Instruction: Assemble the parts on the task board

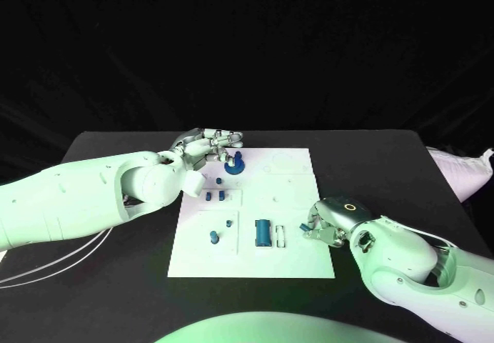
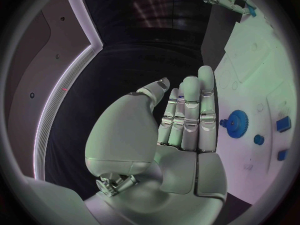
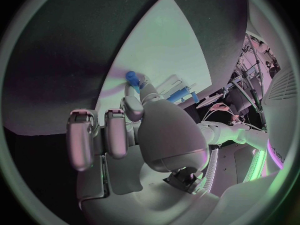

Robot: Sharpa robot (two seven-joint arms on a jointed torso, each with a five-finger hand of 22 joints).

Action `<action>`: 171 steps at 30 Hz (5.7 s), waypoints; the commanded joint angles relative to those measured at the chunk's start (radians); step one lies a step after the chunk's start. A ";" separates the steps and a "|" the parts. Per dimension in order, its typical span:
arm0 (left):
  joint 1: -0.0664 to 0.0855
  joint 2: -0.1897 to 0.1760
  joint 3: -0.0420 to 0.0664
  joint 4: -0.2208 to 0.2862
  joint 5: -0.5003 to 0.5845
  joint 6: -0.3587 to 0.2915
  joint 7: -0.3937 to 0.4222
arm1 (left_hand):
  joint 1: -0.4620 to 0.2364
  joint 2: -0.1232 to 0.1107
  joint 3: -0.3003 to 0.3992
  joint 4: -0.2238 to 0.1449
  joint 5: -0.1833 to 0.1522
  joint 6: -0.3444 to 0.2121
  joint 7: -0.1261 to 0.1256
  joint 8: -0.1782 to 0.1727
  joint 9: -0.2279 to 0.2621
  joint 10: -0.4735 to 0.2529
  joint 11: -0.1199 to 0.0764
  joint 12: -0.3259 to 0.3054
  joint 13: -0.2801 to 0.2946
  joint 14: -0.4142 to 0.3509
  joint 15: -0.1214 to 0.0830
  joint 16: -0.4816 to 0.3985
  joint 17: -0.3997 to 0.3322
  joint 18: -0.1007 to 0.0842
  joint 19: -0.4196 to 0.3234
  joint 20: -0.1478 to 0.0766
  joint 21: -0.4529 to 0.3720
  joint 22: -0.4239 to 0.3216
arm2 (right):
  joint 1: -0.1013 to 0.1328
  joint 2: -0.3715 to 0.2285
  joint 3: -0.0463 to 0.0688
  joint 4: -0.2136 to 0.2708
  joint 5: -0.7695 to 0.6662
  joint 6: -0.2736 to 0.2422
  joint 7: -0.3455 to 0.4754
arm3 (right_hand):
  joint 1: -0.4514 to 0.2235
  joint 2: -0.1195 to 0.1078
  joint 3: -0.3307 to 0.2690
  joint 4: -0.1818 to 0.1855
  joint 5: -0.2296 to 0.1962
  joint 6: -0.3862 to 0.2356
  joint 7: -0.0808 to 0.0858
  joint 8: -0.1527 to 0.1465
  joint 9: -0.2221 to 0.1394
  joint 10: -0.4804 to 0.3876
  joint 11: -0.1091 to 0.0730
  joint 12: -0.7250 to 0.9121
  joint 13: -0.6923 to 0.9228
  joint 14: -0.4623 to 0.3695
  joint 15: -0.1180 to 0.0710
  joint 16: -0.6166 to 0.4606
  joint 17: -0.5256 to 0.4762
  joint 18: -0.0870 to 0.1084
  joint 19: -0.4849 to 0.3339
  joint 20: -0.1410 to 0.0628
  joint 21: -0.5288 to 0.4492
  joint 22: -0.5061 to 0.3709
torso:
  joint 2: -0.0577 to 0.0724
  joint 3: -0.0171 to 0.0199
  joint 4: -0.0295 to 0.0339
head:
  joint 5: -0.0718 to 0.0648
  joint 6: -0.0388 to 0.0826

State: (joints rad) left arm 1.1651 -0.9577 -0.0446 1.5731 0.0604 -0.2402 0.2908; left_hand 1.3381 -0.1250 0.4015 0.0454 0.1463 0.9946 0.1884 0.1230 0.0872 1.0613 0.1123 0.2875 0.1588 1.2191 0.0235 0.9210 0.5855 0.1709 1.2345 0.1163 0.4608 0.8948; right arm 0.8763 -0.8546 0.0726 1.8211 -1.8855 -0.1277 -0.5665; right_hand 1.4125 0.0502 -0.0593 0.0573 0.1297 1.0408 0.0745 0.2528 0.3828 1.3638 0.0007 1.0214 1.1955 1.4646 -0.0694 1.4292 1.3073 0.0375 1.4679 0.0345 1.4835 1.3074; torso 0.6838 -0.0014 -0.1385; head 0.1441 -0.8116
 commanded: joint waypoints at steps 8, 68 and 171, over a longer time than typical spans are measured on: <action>0.000 0.000 0.000 0.002 -0.005 0.019 0.005 | 0.005 0.006 -0.002 -0.004 0.001 -0.006 -0.001 0.005 -0.001 -0.008 -0.002 0.007 0.002 -0.004 0.000 0.004 -0.002 0.011 0.004 0.005 -0.005 -0.002 | -0.019 -0.019 -0.017 0.006 0.110 -0.081 -0.042 | 0.019 0.036 0.161 -0.046 0.080 0.023 -0.002 -0.005 -0.114 0.014 -0.011 0.010 0.008 0.070 -0.008 0.015 0.072 -0.011 0.062 -0.007 0.014 0.147 | 0.000 0.0006 -0.0003 | 0.003 0.000; 0.000 0.000 0.000 0.009 -0.005 0.021 0.003 | 0.006 0.008 -0.002 -0.004 0.002 -0.007 -0.001 0.007 -0.001 -0.011 -0.002 0.012 0.002 -0.006 0.000 0.005 -0.004 0.011 0.005 0.005 -0.006 -0.003 | -0.011 0.078 -0.003 0.003 0.465 -0.198 -0.060 | -0.291 -0.109 0.286 0.059 0.200 0.092 -0.019 -0.019 -0.094 0.068 -0.022 0.058 0.059 0.074 -0.019 0.025 0.091 -0.014 0.069 -0.014 0.022 0.163 | 0.001 0.0017 0.0000 | 0.008 -0.006; -0.004 0.010 0.000 -0.012 0.016 0.021 0.010 | 0.004 0.008 -0.005 -0.004 0.001 -0.009 -0.001 0.010 -0.002 -0.015 -0.002 0.019 0.002 -0.008 0.000 0.007 -0.007 0.010 0.005 0.005 -0.009 -0.005 | 0.030 -0.004 0.013 -0.025 1.003 -0.261 0.459 | -0.146 -0.036 0.041 0.095 0.060 -0.001 0.020 -0.089 -0.035 -0.056 0.012 -0.246 -0.070 0.037 0.006 -0.104 -0.055 0.021 0.005 0.005 -0.097 0.010 | -0.015 -0.0074 -0.0068 | 0.009 0.018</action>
State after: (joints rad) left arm 1.1633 -0.9531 -0.0448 1.5633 0.0610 -0.2351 0.2856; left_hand 1.3419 -0.1211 0.4013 0.0452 0.1463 0.9946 0.1885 0.1268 0.0860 1.0536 0.1128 0.3020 0.1595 1.2191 0.0236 0.9248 0.5796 0.1710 1.2382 0.1200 0.4557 0.8913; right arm 0.8999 -0.8573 0.0847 1.8071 -1.1787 -0.3476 -0.3531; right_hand 1.2544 0.0108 -0.0206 0.1591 0.1862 1.0472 0.0918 0.1684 0.3487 1.3251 0.0101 0.8111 1.1454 1.4643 -0.0692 1.3378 1.2655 0.0456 1.4654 0.0346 1.3976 1.3079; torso 0.6782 -0.0031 -0.1421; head 0.1590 -0.8076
